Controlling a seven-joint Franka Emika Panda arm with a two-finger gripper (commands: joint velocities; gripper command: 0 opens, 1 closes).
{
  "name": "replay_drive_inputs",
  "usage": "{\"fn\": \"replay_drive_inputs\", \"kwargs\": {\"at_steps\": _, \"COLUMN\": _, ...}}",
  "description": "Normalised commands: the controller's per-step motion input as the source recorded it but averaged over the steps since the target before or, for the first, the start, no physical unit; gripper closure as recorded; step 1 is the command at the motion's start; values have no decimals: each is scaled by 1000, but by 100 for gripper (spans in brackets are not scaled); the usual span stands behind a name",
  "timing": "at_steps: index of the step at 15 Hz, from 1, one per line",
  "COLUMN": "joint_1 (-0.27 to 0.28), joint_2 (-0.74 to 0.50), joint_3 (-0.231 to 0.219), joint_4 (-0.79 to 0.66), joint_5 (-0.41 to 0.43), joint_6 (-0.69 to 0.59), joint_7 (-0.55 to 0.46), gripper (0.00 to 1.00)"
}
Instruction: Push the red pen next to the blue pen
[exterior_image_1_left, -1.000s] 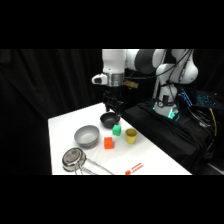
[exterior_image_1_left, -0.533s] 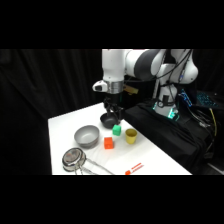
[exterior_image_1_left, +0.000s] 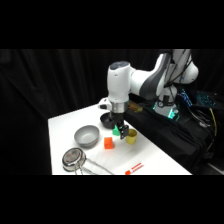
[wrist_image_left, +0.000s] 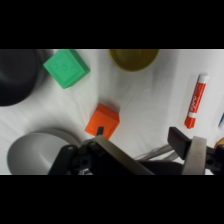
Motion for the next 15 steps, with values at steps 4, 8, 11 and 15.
{"fn": "replay_drive_inputs", "kwargs": {"at_steps": 4, "joint_1": 158, "joint_2": 291, "joint_3": -12, "joint_4": 82, "joint_5": -119, "joint_6": 283, "joint_7": 283, "gripper": 0}}
{"fn": "replay_drive_inputs", "kwargs": {"at_steps": 8, "joint_1": 228, "joint_2": 366, "joint_3": -112, "joint_4": 185, "joint_5": -194, "joint_6": 281, "joint_7": 286, "gripper": 0}}
{"fn": "replay_drive_inputs", "kwargs": {"at_steps": 11, "joint_1": 255, "joint_2": 403, "joint_3": -193, "joint_4": 271, "joint_5": -164, "joint_6": 229, "joint_7": 223, "gripper": 0}}
{"fn": "replay_drive_inputs", "kwargs": {"at_steps": 15, "joint_1": 214, "joint_2": 360, "joint_3": -179, "joint_4": 280, "joint_5": -75, "joint_6": 175, "joint_7": 133, "gripper": 0}}
